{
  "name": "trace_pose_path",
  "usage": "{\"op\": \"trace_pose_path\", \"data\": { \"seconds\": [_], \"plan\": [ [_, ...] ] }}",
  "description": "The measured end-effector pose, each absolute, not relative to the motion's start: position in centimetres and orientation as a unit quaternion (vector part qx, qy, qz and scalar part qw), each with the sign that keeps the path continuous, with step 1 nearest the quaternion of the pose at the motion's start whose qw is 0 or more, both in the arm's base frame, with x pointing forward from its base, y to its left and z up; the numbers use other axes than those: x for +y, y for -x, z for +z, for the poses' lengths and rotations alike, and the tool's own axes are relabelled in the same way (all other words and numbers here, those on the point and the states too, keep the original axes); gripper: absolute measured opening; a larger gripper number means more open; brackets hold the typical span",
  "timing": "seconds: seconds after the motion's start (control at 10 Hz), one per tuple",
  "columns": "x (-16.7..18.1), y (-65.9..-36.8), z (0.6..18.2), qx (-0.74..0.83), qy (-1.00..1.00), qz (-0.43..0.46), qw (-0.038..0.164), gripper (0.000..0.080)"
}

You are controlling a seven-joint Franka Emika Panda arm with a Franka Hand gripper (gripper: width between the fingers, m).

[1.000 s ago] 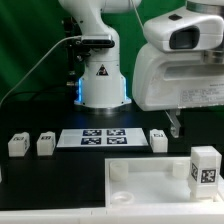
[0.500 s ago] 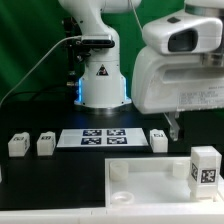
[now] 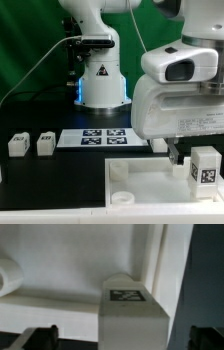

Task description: Assemble one leg

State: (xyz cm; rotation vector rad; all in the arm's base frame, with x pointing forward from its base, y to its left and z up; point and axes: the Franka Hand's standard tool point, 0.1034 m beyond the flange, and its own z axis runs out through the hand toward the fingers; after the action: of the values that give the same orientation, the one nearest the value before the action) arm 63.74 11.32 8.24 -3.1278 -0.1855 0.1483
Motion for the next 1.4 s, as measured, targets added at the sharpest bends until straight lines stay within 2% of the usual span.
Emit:
{"op": "trace_pose_path", "data": {
  "seconds": [0.2,0.5,0.9,1.4],
  "plan": [
    [11.32,-63.84,8.0,-0.05,0.998,0.041,0.002,0.0649],
    [11.36,-63.83,7.99,-0.015,0.999,0.042,0.001,0.0291],
    [11.35,-63.94,7.81,0.168,0.985,0.038,-0.005,0.0291],
    [11.21,-64.29,7.73,0.185,0.982,0.026,-0.002,0.0292]
  ]
}}
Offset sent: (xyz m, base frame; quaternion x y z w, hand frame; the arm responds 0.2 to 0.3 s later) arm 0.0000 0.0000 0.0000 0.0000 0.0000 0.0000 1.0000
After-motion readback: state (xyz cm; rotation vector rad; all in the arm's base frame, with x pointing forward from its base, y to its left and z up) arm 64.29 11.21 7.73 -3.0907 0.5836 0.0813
